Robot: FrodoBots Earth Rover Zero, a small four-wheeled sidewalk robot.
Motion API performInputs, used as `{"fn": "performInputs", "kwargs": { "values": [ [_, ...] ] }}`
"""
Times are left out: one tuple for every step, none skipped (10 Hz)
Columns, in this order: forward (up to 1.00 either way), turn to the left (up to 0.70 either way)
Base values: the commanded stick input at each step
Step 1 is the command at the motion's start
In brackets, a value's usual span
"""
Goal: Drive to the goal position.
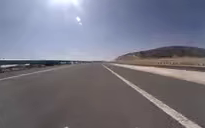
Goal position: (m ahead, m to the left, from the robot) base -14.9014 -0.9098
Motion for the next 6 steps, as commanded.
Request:
{"fn": "performInputs", "kwargs": {
  "values": [
    [1.0,0.0],
    [1.0,0.0],
    [1.0,0.0],
    [1.0,0.0],
    [1.0,0.0],
    [1.0,0.0]
  ]
}}
